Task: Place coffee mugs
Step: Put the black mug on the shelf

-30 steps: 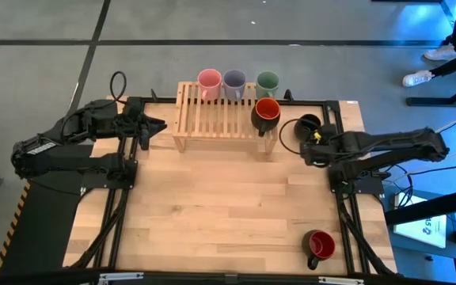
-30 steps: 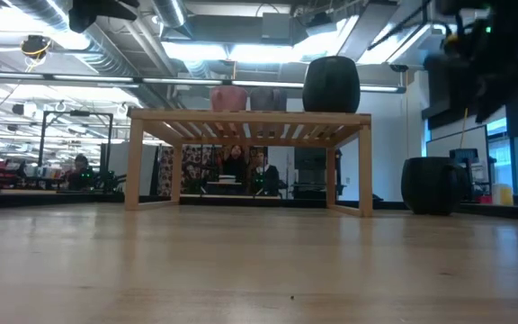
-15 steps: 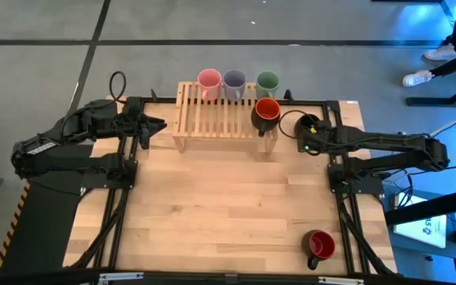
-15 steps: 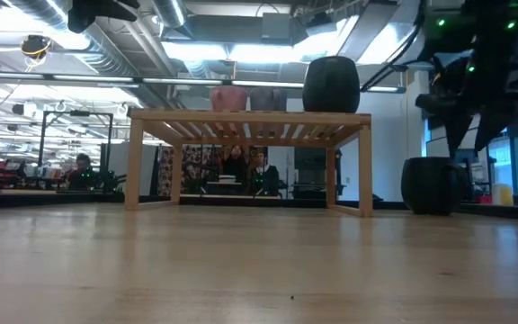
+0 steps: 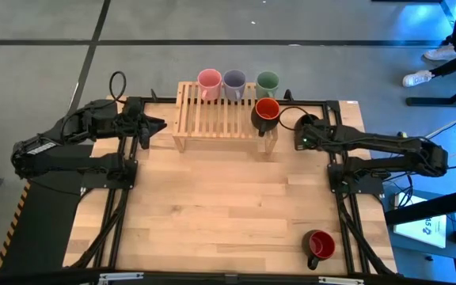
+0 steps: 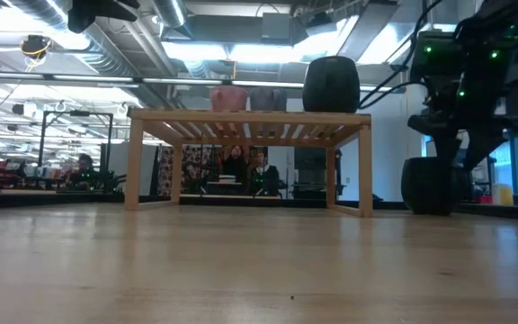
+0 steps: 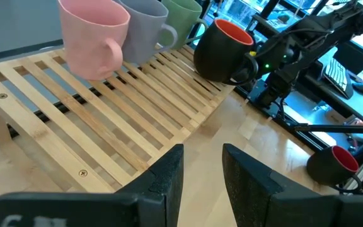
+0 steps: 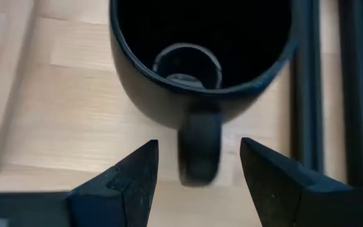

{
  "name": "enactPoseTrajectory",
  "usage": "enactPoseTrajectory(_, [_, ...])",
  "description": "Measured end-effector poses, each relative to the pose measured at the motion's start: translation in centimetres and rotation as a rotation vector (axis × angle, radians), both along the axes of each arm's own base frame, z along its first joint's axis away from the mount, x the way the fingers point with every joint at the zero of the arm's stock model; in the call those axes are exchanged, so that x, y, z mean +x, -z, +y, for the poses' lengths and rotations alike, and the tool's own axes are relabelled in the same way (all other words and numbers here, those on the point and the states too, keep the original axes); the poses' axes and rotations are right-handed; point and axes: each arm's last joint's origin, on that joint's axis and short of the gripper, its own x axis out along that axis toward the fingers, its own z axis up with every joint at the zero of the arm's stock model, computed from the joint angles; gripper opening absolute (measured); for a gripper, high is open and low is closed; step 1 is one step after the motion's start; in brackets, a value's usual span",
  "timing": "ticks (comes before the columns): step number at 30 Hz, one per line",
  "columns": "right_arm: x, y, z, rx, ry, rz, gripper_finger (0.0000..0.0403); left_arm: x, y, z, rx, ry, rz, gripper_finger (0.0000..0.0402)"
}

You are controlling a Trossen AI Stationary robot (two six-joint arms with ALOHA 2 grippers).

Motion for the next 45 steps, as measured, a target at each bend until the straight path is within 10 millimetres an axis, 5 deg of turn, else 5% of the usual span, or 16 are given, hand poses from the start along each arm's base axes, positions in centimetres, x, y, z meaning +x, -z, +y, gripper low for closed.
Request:
enactPoseTrajectory(5, [0.0,0.8,-0.2,-0.014,0.014,-0.014,0.0192,0.0,0.0,0.0,0.002,-0.004,0.001,0.0104])
enactPoseTrajectory(14, [0.0,1.0,-0.3,-0.054,0.003,-0.003,0.0048,0.0,0.0,0.0,0.002,-0.004,0.001,0.0104])
enactPoseTrajectory(23, [0.0,0.9,-0.3,-0.054,-0.001,0.007,0.0048,0.0,0.0,0.0,0.002,-0.004,0.001,0.0104])
enactPoseTrajectory(33, [0.7,-4.7,1.2,-0.030,-0.097,0.020,0.0048,0.0,0.0,0.0,0.006,-0.013,0.002,0.0104])
enactPoseTrajectory(45, [0.7,-9.9,8.1,0.165,-0.197,-0.116,0.0048,0.0,0.0,0.1,0.010,-0.024,0.004,0.0104])
